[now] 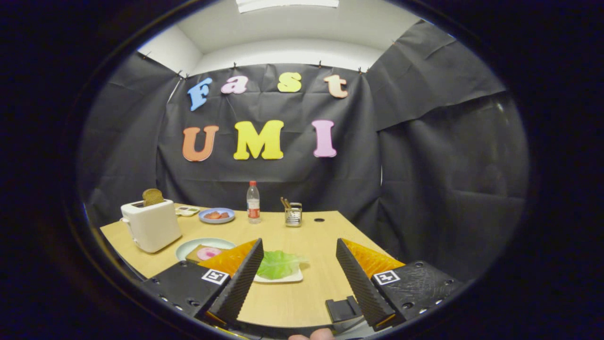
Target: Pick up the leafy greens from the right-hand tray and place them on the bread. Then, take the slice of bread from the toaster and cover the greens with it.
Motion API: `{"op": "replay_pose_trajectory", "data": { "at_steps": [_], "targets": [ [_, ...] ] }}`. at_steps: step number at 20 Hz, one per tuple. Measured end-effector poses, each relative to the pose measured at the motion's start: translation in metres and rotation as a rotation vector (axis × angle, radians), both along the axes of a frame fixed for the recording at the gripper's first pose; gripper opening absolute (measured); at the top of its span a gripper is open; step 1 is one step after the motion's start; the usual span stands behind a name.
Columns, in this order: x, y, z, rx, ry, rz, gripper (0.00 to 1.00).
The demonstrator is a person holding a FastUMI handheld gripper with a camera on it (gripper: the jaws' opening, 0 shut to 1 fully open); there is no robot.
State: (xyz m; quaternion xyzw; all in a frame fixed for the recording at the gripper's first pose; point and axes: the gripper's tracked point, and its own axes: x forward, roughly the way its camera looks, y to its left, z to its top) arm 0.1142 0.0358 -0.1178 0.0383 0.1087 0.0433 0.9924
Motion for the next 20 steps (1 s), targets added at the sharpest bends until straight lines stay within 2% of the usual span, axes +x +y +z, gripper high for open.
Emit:
{"op": "replay_pose_trajectory", "data": {
  "at_steps": [3,10,20],
  "targets": [
    [0.036,0.009,-0.039,0.059,0.094,0.021,0.95],
    [0.103,0.008,-0.106,0.115,0.277,-0.014,0.96],
    [0.159,0.028,-0.159,0.155,0.464,-0.001,0.96]
  ]
}}
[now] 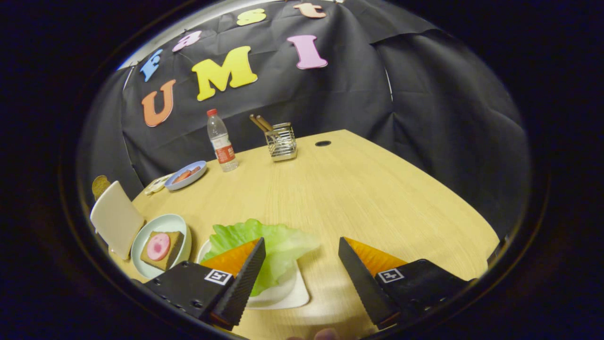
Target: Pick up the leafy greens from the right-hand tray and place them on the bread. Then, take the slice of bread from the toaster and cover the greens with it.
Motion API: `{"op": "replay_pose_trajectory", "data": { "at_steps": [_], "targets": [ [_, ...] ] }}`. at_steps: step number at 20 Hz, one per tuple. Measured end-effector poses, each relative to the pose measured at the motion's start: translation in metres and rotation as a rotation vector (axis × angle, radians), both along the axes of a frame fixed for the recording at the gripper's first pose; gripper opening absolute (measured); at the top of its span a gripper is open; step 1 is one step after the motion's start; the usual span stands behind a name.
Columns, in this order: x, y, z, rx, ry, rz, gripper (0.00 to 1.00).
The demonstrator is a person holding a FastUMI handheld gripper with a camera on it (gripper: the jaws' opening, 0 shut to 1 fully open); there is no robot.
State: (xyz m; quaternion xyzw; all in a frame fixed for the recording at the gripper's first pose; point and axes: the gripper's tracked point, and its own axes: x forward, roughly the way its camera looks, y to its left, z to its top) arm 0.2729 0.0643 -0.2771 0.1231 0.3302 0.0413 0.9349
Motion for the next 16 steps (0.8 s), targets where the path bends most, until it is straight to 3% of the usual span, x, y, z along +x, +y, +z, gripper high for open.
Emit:
{"op": "replay_pose_trajectory", "data": {
  "at_steps": [4,5,9,15,16],
  "targets": [
    [0.009,0.006,-0.005,0.003,0.036,0.01,0.93],
    [0.009,0.007,-0.004,0.003,0.04,0.014,0.82],
    [0.011,0.012,-0.005,0.019,0.068,0.026,0.59],
    [0.008,0.012,0.007,0.031,0.044,0.055,0.02],
    [0.007,0.013,0.009,0.043,0.033,0.056,0.02]
  ]
}}
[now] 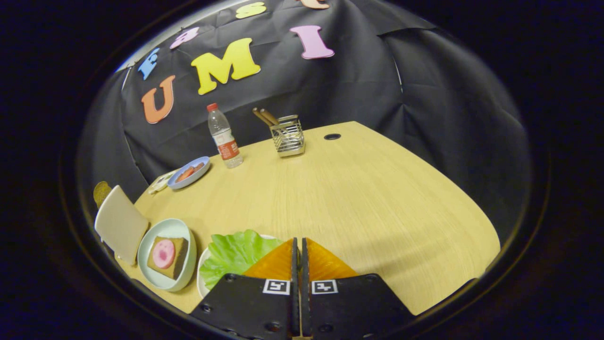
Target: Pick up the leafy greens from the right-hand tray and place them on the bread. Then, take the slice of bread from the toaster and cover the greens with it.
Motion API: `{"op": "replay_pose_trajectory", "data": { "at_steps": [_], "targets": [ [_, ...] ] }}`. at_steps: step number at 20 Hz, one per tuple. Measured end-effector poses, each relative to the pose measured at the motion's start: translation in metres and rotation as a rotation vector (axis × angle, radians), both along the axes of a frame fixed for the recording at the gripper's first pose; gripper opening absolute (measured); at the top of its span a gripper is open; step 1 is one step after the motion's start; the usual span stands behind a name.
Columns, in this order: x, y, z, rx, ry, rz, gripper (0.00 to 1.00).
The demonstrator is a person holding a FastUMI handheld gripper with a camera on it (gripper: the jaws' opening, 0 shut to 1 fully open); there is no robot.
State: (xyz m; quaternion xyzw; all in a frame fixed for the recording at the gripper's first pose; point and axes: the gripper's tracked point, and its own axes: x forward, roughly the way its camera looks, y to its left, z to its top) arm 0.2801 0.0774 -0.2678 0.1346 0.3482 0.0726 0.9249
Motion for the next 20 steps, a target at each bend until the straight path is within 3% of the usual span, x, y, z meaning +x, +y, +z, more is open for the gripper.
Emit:
{"op": "replay_pose_trajectory", "data": {
  "at_steps": [20],
  "targets": [
    [-0.021,0.048,0.126,0.094,-0.172,0.095,0.0]
  ]
}}
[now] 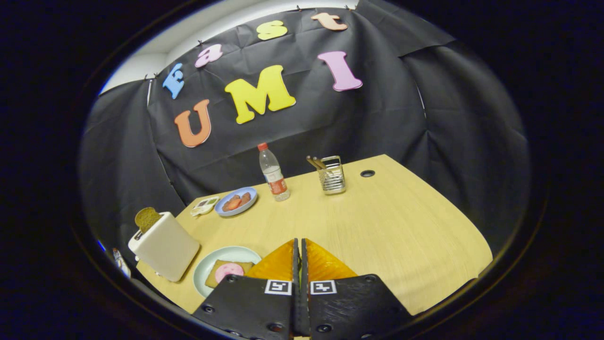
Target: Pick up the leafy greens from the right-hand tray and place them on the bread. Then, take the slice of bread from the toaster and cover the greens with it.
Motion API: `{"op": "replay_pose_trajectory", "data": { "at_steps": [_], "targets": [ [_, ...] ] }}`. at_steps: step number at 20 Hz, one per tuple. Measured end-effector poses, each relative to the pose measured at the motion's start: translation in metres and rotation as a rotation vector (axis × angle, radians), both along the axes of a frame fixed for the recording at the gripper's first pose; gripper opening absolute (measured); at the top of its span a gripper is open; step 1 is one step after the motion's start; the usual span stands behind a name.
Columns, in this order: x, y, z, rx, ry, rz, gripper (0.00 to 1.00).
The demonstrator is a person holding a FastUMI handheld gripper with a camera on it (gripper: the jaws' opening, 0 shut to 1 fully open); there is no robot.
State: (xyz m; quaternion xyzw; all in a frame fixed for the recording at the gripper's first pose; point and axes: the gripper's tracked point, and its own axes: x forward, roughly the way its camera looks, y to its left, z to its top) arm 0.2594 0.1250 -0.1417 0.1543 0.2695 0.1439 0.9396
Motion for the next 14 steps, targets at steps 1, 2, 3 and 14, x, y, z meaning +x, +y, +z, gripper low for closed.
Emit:
{"op": "replay_pose_trajectory", "data": {
  "at_steps": [1,2,3,14],
  "targets": [
    [-0.001,0.002,0.004,-0.002,-0.007,0.004,0.0],
    [-0.002,0.005,0.01,-0.003,-0.014,0.007,0.0],
    [-0.004,0.009,0.015,-0.003,-0.021,0.013,0.0],
    [-0.015,0.103,0.063,-0.004,-0.062,0.114,0.0]
  ]
}}
